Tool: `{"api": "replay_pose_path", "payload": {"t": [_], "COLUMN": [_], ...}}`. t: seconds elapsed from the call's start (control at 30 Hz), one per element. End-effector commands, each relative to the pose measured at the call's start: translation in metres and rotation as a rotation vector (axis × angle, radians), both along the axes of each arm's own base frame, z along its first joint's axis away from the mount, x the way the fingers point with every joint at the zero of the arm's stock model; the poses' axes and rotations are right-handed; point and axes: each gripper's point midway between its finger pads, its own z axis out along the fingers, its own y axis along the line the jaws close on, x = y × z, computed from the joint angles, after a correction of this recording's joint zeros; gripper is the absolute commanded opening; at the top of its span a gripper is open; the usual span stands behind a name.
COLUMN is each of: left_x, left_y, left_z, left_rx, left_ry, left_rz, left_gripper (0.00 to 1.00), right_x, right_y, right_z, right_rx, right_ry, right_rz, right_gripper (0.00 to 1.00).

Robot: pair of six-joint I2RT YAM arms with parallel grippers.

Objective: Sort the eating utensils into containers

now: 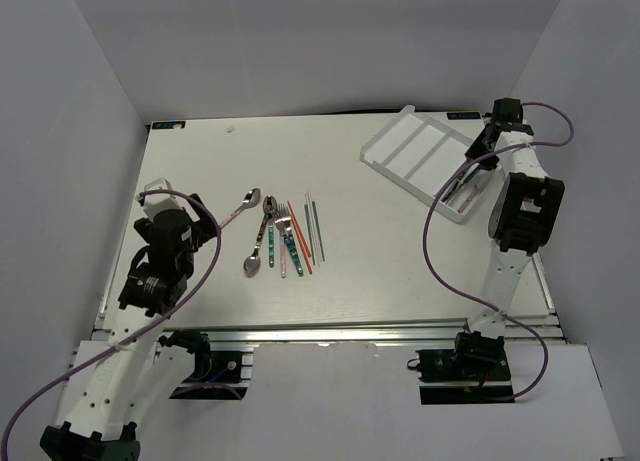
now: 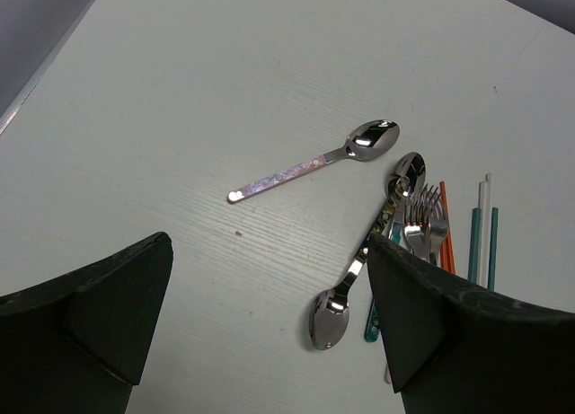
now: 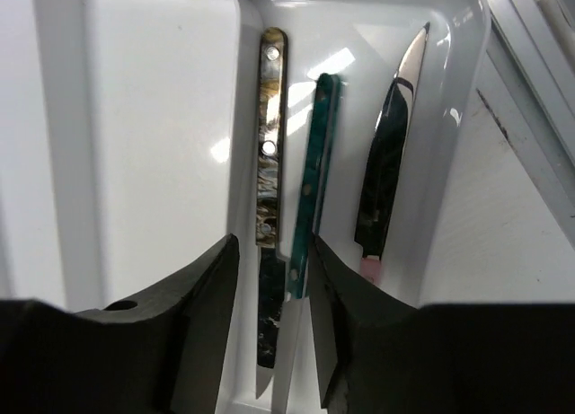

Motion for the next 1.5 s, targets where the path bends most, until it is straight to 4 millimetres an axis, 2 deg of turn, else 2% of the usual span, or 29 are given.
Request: {"api": "replay_pose_path", "payload": {"t": [0.0, 0.03, 0.13, 0.23, 0.3, 0.37, 0.4, 0.43, 0.47, 0.5, 0.53, 0.57, 0.6, 0.63, 0.67, 0.73, 0.77, 0.8, 0.83, 0.87, 0.9, 0.93, 0.97, 1.0, 1.03, 1.1, 1.13, 1.2, 1.47], "left_x": [0.002, 0.002, 0.001, 0.001, 0.001, 0.001, 0.001, 0.0, 0.001, 0.001, 0.001, 0.001, 0.001, 0.001, 0.001, 0.001, 0.001, 0.001, 0.001, 0.001, 0.001, 0.001, 0.001, 0.001, 0.001, 0.001, 0.001, 0.001, 0.001], "left_y": [-0.003, -0.003, -0.003, -0.003, -0.003, -0.002, -0.002, -0.002, -0.001, -0.001, -0.001, -0.001, -0.001, 0.0, 0.0, 0.0, 0.0, 0.0, 0.001, 0.001, 0.001, 0.001, 0.002, 0.001, 0.002, 0.001, 0.001, 0.0, 0.0], "left_z": [0.001, 0.0, 0.0, 0.001, 0.001, 0.001, 0.001, 0.002, 0.001, 0.001, 0.0, 0.0, 0.0, -0.001, -0.001, -0.001, 0.0, -0.001, -0.001, -0.002, -0.002, -0.002, -0.001, -0.001, -0.001, -0.002, -0.002, -0.001, 0.0], "left_rx": [0.0, 0.001, 0.001, 0.001, 0.001, 0.003, 0.003, 0.004, 0.005, 0.004, 0.005, 0.005, 0.007, 0.009, 0.01, 0.009, 0.009, 0.01, 0.011, 0.012, 0.01, 0.012, 0.012, 0.011, 0.012, 0.01, 0.01, 0.008, 0.006], "left_ry": [-0.003, -0.002, -0.002, -0.003, -0.003, -0.004, -0.004, -0.006, -0.003, -0.005, 0.001, 0.0, 0.002, 0.005, 0.006, 0.006, 0.002, 0.005, 0.007, 0.008, 0.008, 0.009, 0.007, 0.007, 0.007, 0.006, 0.006, 0.005, 0.0], "left_rz": [-0.02, -0.02, -0.02, -0.018, -0.018, -0.014, -0.013, -0.012, -0.011, -0.009, -0.009, -0.009, -0.006, -0.005, -0.003, -0.001, 0.001, 0.002, 0.002, 0.003, 0.003, 0.006, 0.008, 0.006, 0.008, 0.005, 0.003, 0.001, -0.004], "left_gripper": [0.98, 0.98, 0.98, 0.98, 0.98, 0.98, 0.98, 0.98, 0.98, 0.98, 0.98, 0.98, 0.98, 0.98, 0.98, 0.98, 0.98, 0.98, 0.98, 0.98, 0.98, 0.98, 0.98, 0.98, 0.98, 0.98, 0.98, 0.98, 0.98], "right_x": [0.006, 0.006, 0.006, -0.001, -0.006, -0.019, -0.025, -0.031, -0.048, -0.049, -0.057, -0.074, -0.079, -0.085, -0.097, -0.113, -0.126, -0.13, -0.135, -0.149, -0.153, -0.156, -0.161, -0.163, -0.163, -0.165, -0.165, -0.168, -0.169], "right_y": [-0.003, -0.003, -0.003, 0.008, 0.023, 0.045, 0.05, 0.06, 0.088, 0.105, 0.116, 0.148, 0.165, 0.183, 0.22, 0.257, 0.291, 0.309, 0.323, 0.35, 0.363, 0.384, 0.39, 0.397, 0.413, 0.425, 0.435, 0.438, 0.439], "right_z": [0.036, 0.047, 0.064, 0.07, 0.069, 0.062, 0.06, 0.074, 0.056, 0.061, 0.078, 0.064, 0.077, 0.075, 0.072, 0.062, 0.058, 0.062, 0.05, 0.046, 0.043, 0.037, 0.029, 0.011, 0.017, 0.0, 0.003, -0.01, -0.017], "right_rx": [-0.012, -0.016, -0.02, -0.006, -0.004, -0.016, -0.048, -0.075, -0.09, -0.112, -0.143, -0.151, -0.145, -0.138, -0.118, -0.091, -0.085, -0.081, -0.098, -0.108, -0.118, -0.144, -0.162, -0.176, -0.171, -0.184, -0.181, -0.199, -0.205], "right_ry": [-0.068, -0.092, -0.118, -0.119, -0.107, -0.075, -0.066, -0.096, -0.056, -0.094, -0.141, -0.119, -0.17, -0.181, -0.187, -0.174, -0.166, -0.172, -0.146, -0.139, -0.138, -0.137, -0.107, -0.062, -0.077, -0.047, -0.057, -0.026, -0.017], "right_rz": [-0.012, -0.014, -0.014, 0.017, 0.058, 0.099, 0.097, 0.114, 0.164, 0.185, 0.189, 0.252, 0.276, 0.316, 0.39, 0.476, 0.546, 0.576, 0.598, 0.659, 0.676, 0.705, 0.719, 0.73, 0.752, 0.776, 0.793, 0.806, 0.813], "right_gripper": [0.44, 0.44, 0.45, 0.46, 0.46, 0.46, 0.46, 0.48, 0.51, 0.64, 0.76, 0.89, 0.89, 0.89, 0.89, 0.88, 0.86, 0.81, 0.76, 0.7, 0.63, 0.6, 0.59, 0.55, 0.52, 0.45, 0.44, 0.43, 0.38]}}
